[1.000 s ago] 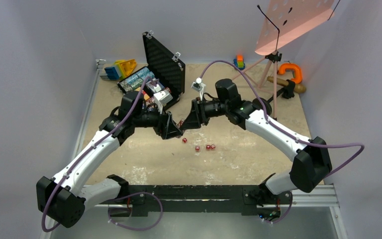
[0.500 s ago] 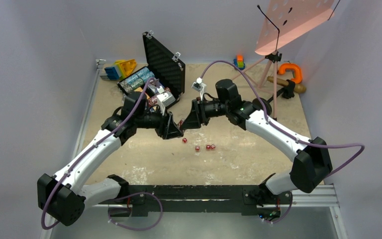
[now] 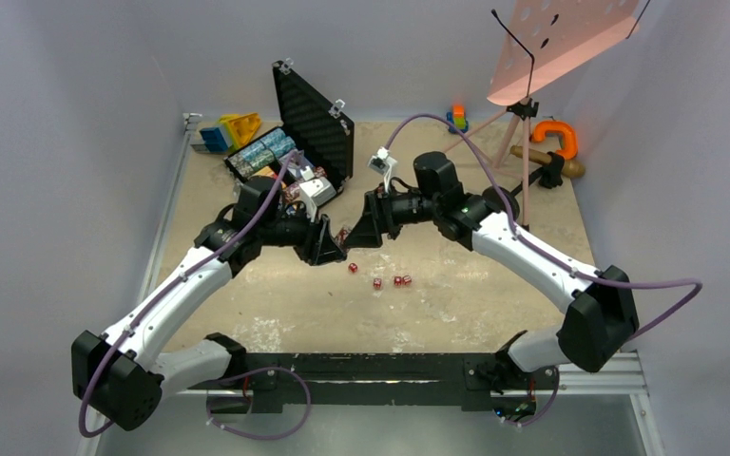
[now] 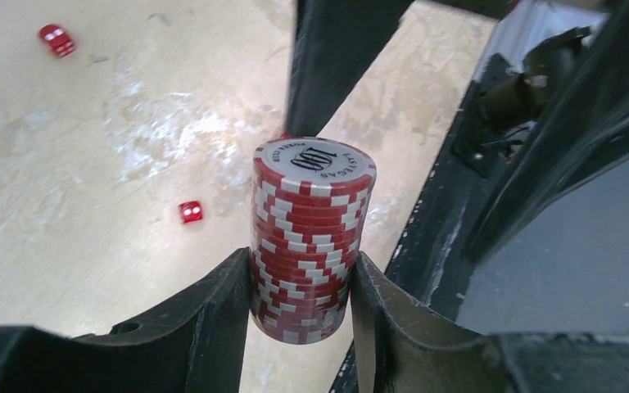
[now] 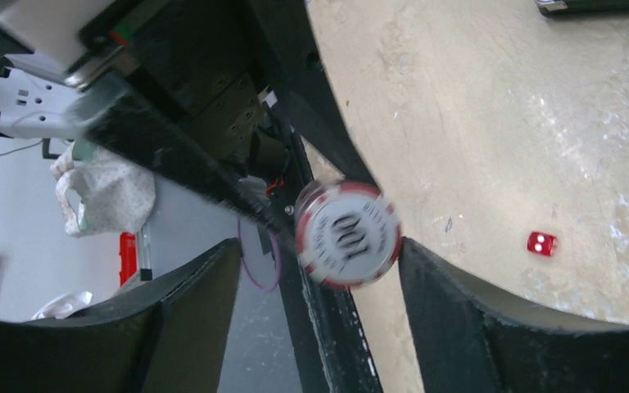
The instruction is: Pack up texas hold em set
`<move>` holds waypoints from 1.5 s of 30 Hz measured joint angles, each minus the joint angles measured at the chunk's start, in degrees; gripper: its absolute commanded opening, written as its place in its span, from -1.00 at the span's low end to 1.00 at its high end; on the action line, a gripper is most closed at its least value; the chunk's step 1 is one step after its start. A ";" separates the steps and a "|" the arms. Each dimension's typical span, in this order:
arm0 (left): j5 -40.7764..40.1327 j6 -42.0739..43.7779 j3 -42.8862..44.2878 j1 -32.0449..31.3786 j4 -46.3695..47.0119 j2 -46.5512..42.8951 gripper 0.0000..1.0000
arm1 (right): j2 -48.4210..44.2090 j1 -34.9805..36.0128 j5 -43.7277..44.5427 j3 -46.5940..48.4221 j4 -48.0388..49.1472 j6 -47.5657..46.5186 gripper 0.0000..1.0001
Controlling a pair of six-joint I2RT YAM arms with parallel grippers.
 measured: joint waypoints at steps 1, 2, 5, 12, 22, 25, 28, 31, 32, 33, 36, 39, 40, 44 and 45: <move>-1.53 0.70 0.00 0.09 -0.74 0.00 -1.00 | -0.92 -0.15 1.11 0.00 -0.26 -0.35 0.63; -3.08 1.55 0.02 0.13 -1.44 0.00 -1.00 | -1.79 -0.33 1.86 0.00 -0.42 -0.52 0.63; -6.86 3.43 0.50 0.85 -3.85 0.72 -1.00 | -5.95 -2.58 4.63 -0.66 -0.22 -1.05 0.63; -15.41 8.81 9.14 6.69 -9.66 12.04 -1.00 | -13.99 -7.96 9.66 -7.34 1.16 -1.86 0.61; -26.62 20.83 33.42 6.88 -16.63 40.04 -1.00 | -19.23 -7.89 10.51 -13.55 1.70 -3.87 0.60; -28.02 23.58 39.98 6.99 -19.12 45.94 -1.00 | -20.85 -7.89 10.51 -14.49 2.05 -4.15 0.59; -28.65 25.94 45.83 7.15 -20.81 50.86 -1.00 | -21.86 -7.89 10.51 -15.19 2.49 -4.44 0.59; -28.83 27.52 49.90 7.32 -22.05 54.38 -1.00 | -22.21 -7.89 10.54 -15.50 2.69 -4.59 0.59; -28.83 27.65 50.84 7.39 -22.27 55.34 -1.00 | -22.21 -7.89 10.54 -15.56 2.80 -4.68 0.58; -28.85 27.78 51.49 7.52 -22.34 56.13 -1.00 | -22.23 -7.89 10.54 -15.65 2.89 -4.74 0.58; -28.92 28.15 52.28 7.96 -22.51 57.75 -1.00 | -22.25 -7.89 10.54 -16.09 2.91 -4.98 0.59; -29.07 28.30 52.35 8.37 -22.53 58.66 -1.00 | -22.36 -7.91 10.56 -16.41 2.84 -5.03 0.58; -29.09 28.28 52.35 8.48 -22.51 58.77 -1.00 | -22.51 -7.89 10.56 -16.44 2.86 -5.03 0.58; -29.73 27.61 52.35 8.85 -21.57 58.86 -1.00 | -23.37 -7.89 10.56 -16.83 2.89 -5.01 0.58; -29.88 27.34 52.35 8.90 -21.20 58.86 -1.00 | -23.58 -7.89 10.58 -16.96 2.89 -5.01 0.58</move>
